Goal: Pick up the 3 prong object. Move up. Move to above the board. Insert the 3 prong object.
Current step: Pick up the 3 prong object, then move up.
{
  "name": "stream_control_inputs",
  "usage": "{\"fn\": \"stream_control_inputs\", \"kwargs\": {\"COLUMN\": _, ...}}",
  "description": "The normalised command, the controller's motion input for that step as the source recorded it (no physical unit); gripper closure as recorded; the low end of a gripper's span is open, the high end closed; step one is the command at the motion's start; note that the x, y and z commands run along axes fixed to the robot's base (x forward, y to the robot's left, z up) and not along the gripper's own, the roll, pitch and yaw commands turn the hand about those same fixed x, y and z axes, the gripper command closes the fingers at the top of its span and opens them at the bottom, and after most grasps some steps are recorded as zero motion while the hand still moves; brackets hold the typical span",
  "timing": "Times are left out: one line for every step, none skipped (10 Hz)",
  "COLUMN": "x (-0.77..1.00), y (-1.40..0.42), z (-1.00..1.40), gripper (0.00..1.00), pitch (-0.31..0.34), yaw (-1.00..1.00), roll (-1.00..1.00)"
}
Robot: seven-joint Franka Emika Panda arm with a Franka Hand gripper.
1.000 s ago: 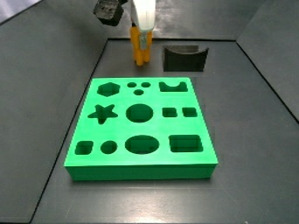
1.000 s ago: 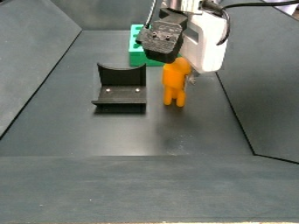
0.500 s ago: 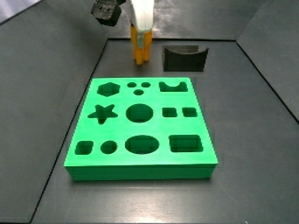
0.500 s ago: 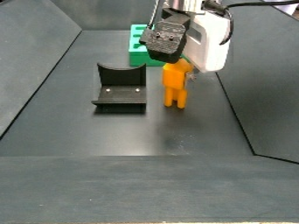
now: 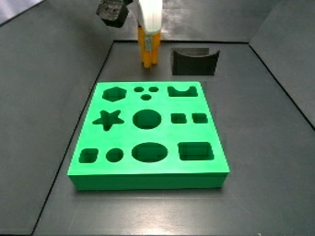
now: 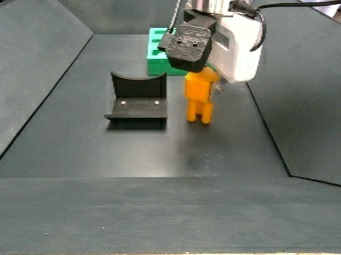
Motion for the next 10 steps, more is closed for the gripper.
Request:
{"fn": "stream_control_inputs", "kwargs": {"x": 0.00, "y": 0.00, "z": 0.00, "gripper": 1.00, "pitch": 0.000, "yaw": 0.00, "roll": 0.00}}
{"fn": "stream_control_inputs", "kwargs": {"x": 0.00, "y": 0.00, "z": 0.00, "gripper": 1.00, "pitch": 0.000, "yaw": 0.00, "roll": 0.00}}
{"fn": "stream_control_inputs", "kwargs": {"x": 0.00, "y": 0.00, "z": 0.00, "gripper": 1.00, "pitch": 0.000, "yaw": 0.00, "roll": 0.00}}
{"fn": "stream_control_inputs", "kwargs": {"x": 0.00, "y": 0.00, "z": 0.00, "gripper": 1.00, "pitch": 0.000, "yaw": 0.00, "roll": 0.00}}
{"fn": "stream_control_inputs", "kwargs": {"x": 0.00, "y": 0.00, "z": 0.00, "gripper": 1.00, "pitch": 0.000, "yaw": 0.00, "roll": 0.00}}
{"fn": "stream_control_inputs", "kwargs": {"x": 0.00, "y": 0.00, "z": 0.00, "gripper": 1.00, "pitch": 0.000, "yaw": 0.00, "roll": 0.00}}
{"fn": "stream_control_inputs", "kwargs": {"x": 0.00, "y": 0.00, "z": 0.83, "gripper": 1.00, "pitch": 0.000, "yaw": 0.00, "roll": 0.00}}
{"fn": "stream_control_inputs", "kwargs": {"x": -0.01, "y": -0.07, "z": 0.80, "gripper": 1.00, "pitch": 0.015, "yaw": -0.04, "roll": -0.01}}
{"fn": "stream_control_inputs", "kwargs": {"x": -0.02, "y": -0.06, "z": 0.73, "gripper": 1.00, "pitch": 0.031, "yaw": -0.04, "roll": 0.00}}
{"fn": "stream_control_inputs", "kwargs": {"x": -0.02, "y": -0.02, "z": 0.52, "gripper": 1.00, "pitch": 0.042, "yaw": -0.03, "roll": 0.02}}
